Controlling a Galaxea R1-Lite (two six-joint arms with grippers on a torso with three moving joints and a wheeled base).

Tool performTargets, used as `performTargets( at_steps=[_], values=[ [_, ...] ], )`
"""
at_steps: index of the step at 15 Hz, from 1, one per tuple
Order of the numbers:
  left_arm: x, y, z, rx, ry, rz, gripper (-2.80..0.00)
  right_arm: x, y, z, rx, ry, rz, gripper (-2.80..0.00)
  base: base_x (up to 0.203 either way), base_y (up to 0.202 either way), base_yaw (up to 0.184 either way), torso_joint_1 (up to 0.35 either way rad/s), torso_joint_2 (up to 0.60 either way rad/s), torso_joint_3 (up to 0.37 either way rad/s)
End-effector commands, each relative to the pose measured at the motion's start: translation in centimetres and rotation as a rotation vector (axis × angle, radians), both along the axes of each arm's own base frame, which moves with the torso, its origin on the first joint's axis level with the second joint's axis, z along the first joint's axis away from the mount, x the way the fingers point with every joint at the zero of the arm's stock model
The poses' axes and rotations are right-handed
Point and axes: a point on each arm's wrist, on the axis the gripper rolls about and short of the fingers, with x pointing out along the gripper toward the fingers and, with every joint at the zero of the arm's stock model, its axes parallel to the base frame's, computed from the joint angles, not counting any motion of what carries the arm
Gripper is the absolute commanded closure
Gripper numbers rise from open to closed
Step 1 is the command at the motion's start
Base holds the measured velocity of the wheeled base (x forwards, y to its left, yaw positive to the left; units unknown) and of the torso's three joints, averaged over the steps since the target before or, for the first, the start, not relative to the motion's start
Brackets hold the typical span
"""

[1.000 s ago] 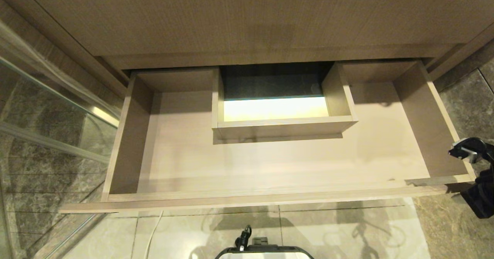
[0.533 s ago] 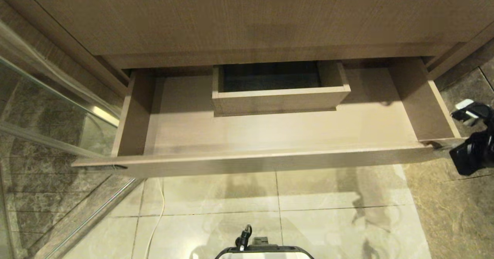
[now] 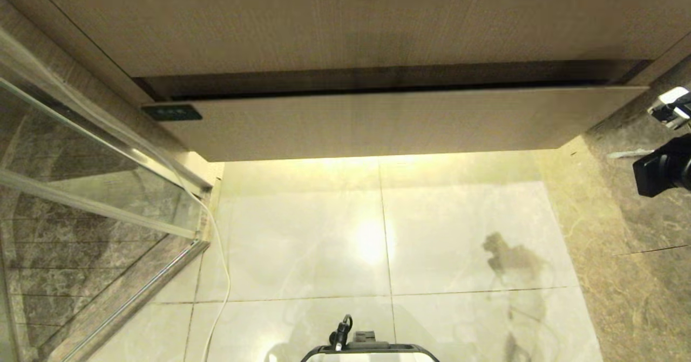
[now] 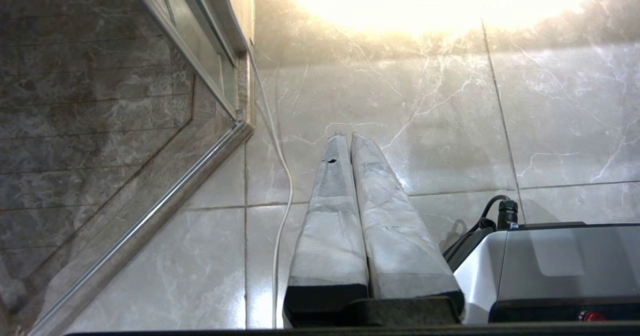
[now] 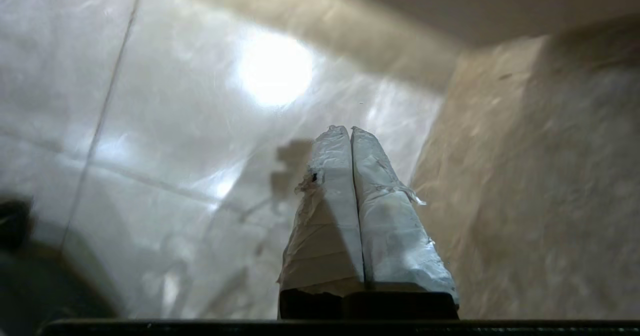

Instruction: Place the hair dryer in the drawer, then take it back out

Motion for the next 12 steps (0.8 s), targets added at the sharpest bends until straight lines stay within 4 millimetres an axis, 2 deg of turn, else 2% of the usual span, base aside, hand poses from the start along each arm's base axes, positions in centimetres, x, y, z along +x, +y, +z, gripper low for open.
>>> performTargets(
  at_steps=[1, 3, 7, 10, 12],
  values=[
    [0.0, 0.0, 0.0, 0.0, 0.0, 0.001, 0.0, -2.7, 0.8, 0.3, 0.003, 0.014, -0.002, 0.0, 0.0, 0.0, 0.0, 0.0, 0.0, 0.0],
    [0.0, 0.0, 0.0, 0.0, 0.001, 0.0, 0.0, -4.3, 1.5, 0.1, 0.007, 0.024, 0.007, 0.0, 0.0, 0.0, 0.0, 0.0, 0.0, 0.0],
    [0.0, 0.0, 0.0, -0.001, 0.001, 0.001, 0.0, -7.8, 2.8, 1.0, -0.018, -0.031, 0.014, 0.0, 0.0, 0.0, 0.0, 0.0, 0.0, 0.0],
    [0.0, 0.0, 0.0, -0.001, 0.0, 0.001, 0.0, -11.4, 4.0, 0.9, -0.038, -0.091, 0.014, 0.0, 0.0, 0.0, 0.0, 0.0, 0.0, 0.0],
    [0.0, 0.0, 0.0, 0.0, 0.0, 0.001, 0.0, -14.3, 5.0, 0.2, -0.051, -0.129, 0.015, 0.0, 0.0, 0.0, 0.0, 0.0, 0.0, 0.0]
  ],
)
